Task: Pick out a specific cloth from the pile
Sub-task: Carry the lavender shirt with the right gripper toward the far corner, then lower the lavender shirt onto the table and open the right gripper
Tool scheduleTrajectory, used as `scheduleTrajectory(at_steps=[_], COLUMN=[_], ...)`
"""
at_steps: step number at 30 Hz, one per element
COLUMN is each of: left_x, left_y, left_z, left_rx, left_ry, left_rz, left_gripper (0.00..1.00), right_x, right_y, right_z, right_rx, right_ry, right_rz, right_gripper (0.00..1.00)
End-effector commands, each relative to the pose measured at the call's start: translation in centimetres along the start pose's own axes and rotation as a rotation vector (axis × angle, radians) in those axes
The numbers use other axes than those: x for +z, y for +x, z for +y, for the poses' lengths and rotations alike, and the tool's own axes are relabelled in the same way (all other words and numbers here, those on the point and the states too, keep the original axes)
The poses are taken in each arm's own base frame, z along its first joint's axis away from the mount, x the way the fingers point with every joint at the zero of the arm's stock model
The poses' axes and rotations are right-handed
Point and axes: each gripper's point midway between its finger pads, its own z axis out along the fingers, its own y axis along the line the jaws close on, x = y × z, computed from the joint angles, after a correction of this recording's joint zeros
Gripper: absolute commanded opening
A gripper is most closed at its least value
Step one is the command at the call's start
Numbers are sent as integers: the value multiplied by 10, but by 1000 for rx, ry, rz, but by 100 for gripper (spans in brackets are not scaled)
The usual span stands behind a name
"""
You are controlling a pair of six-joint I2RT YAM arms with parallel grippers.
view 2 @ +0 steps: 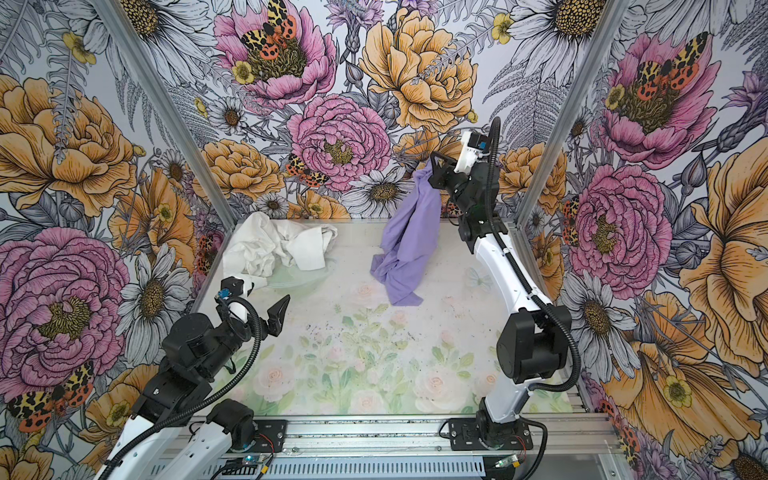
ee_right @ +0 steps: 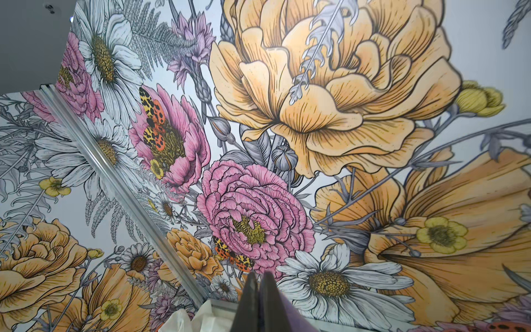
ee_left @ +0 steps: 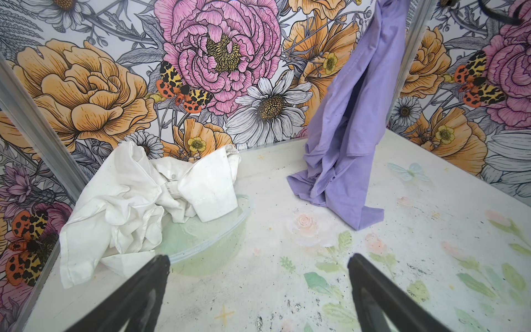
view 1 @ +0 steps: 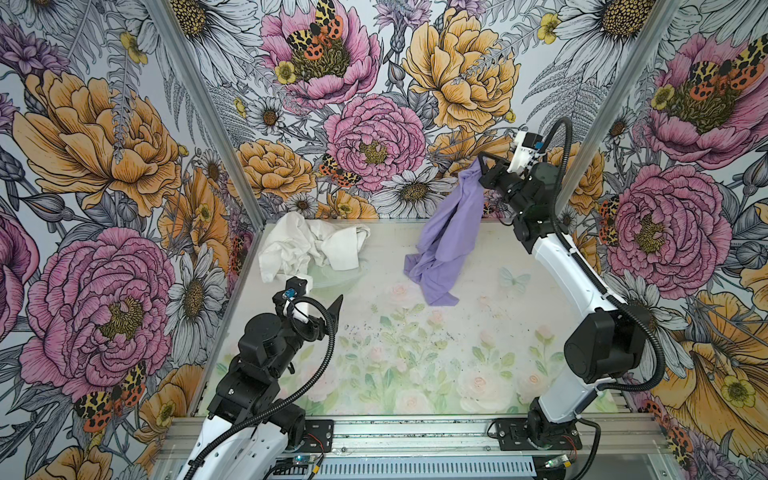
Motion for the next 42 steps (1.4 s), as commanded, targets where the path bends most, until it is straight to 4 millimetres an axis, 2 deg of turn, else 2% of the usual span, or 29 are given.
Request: scheduleTrajectory(at_steps=[1,5,8,12,16,21,27,36,42], left_x=[3,4,4,4,4,3,2,2,5], left_y=[3,4,4,4,4,3,3,2,3], left_z=[-7,-7,-7,-7,-7,-7,-7,-8,-10], left_rx=[15,13,14,13,14,13,12,12,8], left_ry=[34,37,37,38,38,36,38,40,52], left_rz=[4,7,7,8,7,4,1,-1,0], left_gripper=[99,99,99,99,99,99,99,99,99], right_x=[-14,-18,-20,-18,-11,-6,-15,-40,-69], right_y=[-54,-73,-78,-72,-54,-17,37,127,182], right_z=[17,8,0,-14,-30,-54,-97,-169,-210], right_rx=[-71,-84,-84,-78,-72,-79,-107,-215,-283], right_ry=[-29,-6,16,44,75,124,222,429,583], right_rz=[-92,-112,-114,-92,-28,74,195,477,669], right_gripper=[0,0,0,0,0,0,0,0,0])
